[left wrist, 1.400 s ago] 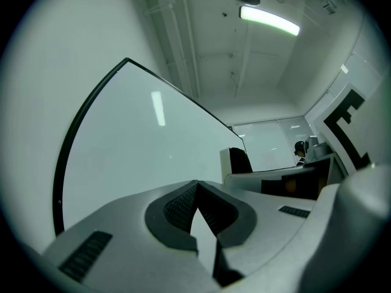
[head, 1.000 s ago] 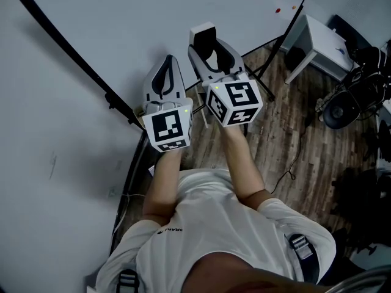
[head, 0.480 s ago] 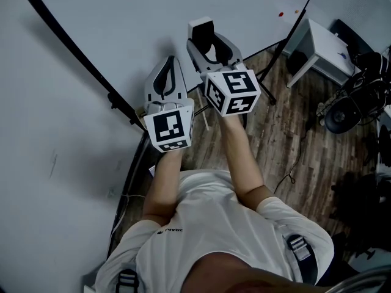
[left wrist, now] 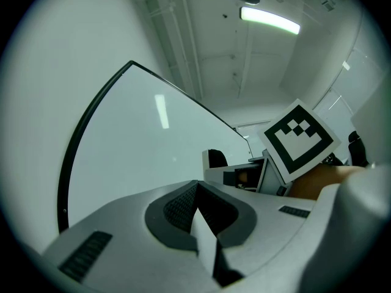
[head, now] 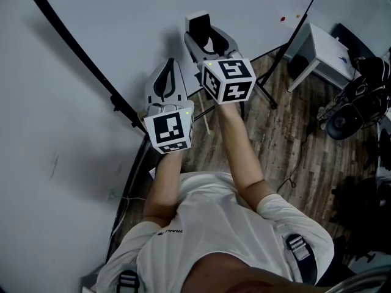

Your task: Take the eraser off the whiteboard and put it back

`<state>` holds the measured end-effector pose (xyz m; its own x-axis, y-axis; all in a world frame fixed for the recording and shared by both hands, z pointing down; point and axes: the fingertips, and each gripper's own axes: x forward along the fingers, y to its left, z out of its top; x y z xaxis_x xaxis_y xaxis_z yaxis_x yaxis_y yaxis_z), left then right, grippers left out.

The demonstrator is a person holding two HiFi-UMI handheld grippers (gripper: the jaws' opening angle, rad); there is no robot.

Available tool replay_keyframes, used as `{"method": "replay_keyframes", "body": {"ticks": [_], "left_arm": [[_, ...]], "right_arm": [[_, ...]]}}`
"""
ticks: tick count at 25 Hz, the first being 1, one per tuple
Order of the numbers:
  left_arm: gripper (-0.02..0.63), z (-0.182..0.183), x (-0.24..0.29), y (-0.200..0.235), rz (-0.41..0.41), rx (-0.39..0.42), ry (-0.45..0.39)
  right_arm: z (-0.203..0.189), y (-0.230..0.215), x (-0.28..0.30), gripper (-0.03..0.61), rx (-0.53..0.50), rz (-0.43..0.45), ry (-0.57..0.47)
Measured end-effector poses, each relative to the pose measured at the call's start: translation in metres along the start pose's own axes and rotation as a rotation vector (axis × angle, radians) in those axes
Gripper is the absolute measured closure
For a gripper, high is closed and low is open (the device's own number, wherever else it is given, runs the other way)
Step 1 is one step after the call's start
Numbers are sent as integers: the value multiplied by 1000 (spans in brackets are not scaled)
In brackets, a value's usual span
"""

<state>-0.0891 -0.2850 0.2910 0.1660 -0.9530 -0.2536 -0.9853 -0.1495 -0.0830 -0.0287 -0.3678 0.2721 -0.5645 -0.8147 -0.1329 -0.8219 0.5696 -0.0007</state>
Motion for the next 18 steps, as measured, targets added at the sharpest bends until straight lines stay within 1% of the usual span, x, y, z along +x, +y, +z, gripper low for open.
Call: {"method": "replay_keyframes", "body": {"ticks": [18], "left_arm": [[612,1,7,10,9,10,-4]], "right_arm": [[0,0,33,345,-16,5,17]]}}
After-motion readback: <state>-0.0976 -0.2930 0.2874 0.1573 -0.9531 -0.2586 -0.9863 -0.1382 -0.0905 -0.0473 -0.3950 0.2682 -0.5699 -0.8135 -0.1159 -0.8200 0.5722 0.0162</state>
